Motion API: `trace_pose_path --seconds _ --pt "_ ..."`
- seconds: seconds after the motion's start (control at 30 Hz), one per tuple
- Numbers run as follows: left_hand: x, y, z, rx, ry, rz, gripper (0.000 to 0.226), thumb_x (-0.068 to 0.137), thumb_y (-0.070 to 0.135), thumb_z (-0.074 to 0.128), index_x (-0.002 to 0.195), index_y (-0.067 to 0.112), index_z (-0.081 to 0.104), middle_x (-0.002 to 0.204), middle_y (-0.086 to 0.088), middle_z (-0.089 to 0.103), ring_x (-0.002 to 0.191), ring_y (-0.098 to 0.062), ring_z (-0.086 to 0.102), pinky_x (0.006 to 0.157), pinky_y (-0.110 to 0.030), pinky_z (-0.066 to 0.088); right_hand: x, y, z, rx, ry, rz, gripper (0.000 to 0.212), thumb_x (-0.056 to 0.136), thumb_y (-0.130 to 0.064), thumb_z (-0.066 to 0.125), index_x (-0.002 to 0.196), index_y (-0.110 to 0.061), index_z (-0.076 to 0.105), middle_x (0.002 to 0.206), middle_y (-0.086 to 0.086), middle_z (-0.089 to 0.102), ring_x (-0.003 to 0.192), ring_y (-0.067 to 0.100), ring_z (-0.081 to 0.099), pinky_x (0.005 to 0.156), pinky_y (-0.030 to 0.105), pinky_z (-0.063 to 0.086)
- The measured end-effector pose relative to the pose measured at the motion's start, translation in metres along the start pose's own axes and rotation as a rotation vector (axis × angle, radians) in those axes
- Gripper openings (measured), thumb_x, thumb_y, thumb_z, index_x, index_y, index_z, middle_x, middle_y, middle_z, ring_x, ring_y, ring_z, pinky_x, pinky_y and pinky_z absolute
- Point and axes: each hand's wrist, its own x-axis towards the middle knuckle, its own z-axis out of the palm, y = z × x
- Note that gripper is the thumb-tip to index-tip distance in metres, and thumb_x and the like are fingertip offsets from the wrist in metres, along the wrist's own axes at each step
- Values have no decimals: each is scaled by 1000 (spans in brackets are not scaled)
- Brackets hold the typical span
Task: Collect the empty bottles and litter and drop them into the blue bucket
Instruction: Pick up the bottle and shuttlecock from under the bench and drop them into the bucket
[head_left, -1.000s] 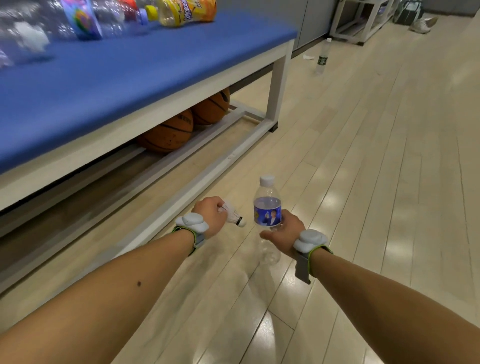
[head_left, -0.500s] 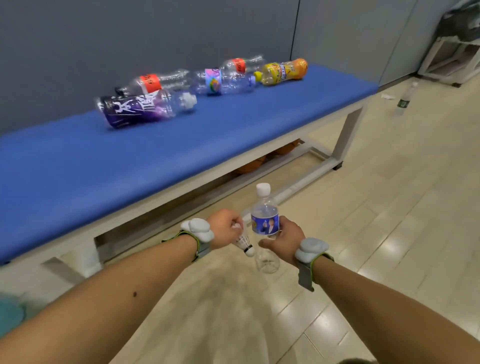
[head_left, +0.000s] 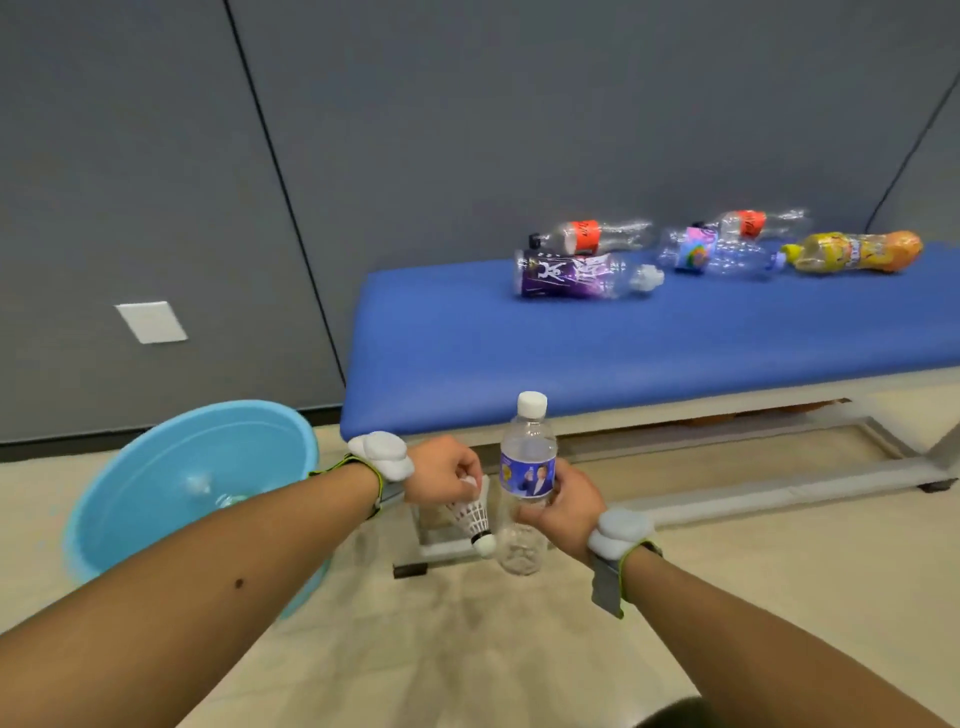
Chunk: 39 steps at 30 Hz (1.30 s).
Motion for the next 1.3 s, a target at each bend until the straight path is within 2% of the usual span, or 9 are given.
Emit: trace_pose_path --seconds 0.17,0.27,0.37,0.43,0.57,0.73,0.9,1.17,1.3 --pt "-59 -68 -24 -87 171 -182 8 75 17 62 75 23 68 65 8 62 61 -8 54 67 -20 46 11 -47 74 26 -163 -114 61 51 -34 83 107 -24 60 100 -4 73 88 12 70 84 36 57" --pt "-94 -104 -34 -140 321 -303 9 68 26 56 67 23 65 64 8 61 65 -11 56 68 -21 47 15 -77 115 13 -238 -179 52 53 -33 81 100 -34 60 100 -8 73 89 10 69 86 36 57" --pt "-125 -135 -43 -201 433 -391 10 68 29 56 65 21 63 60 7 59 52 -6 56 54 -15 45 17 -104 154 45 -312 -227 49 56 -28 83 100 -32 61 100 -8 73 90 8 70 88 38 57" --pt "-143 -156 -48 -222 485 -454 12 71 29 58 64 21 62 58 7 59 46 -5 55 48 -15 43 21 -118 179 48 -334 -241 61 50 -36 83 106 -27 61 102 -6 73 91 11 70 89 40 57" --pt "-163 -193 -58 -249 587 -526 12 67 31 60 58 24 61 65 3 64 67 -18 60 66 -24 50 32 -143 215 -6 -359 -281 66 42 -45 76 104 -27 59 101 -4 73 90 16 69 87 41 56" --pt "-164 -216 -71 -367 753 -573 13 63 33 58 58 21 61 59 8 59 64 -16 56 65 -21 42 51 -167 241 -55 -357 -338 60 53 -35 82 107 -22 60 104 -2 72 92 18 68 88 39 55" --pt "-162 -239 -70 -348 911 -617 14 77 23 64 63 20 62 61 4 61 62 -19 56 59 -21 39 67 -178 259 -78 -338 -348 60 58 -32 83 111 -22 56 104 -5 70 92 15 66 85 32 54" --pt "-160 -270 -59 -324 869 -735 11 75 21 63 65 26 61 62 12 61 69 -17 61 64 -21 43 77 -166 288 -122 -315 -319 64 67 -30 81 119 -19 46 100 -8 59 88 15 56 78 23 43" --pt "-157 -275 -53 -359 863 -730 9 70 20 63 62 23 64 61 9 65 63 -14 62 53 -17 41 78 -155 298 -184 -349 -277 56 69 -33 80 114 -19 49 94 -8 58 83 16 55 73 22 40"
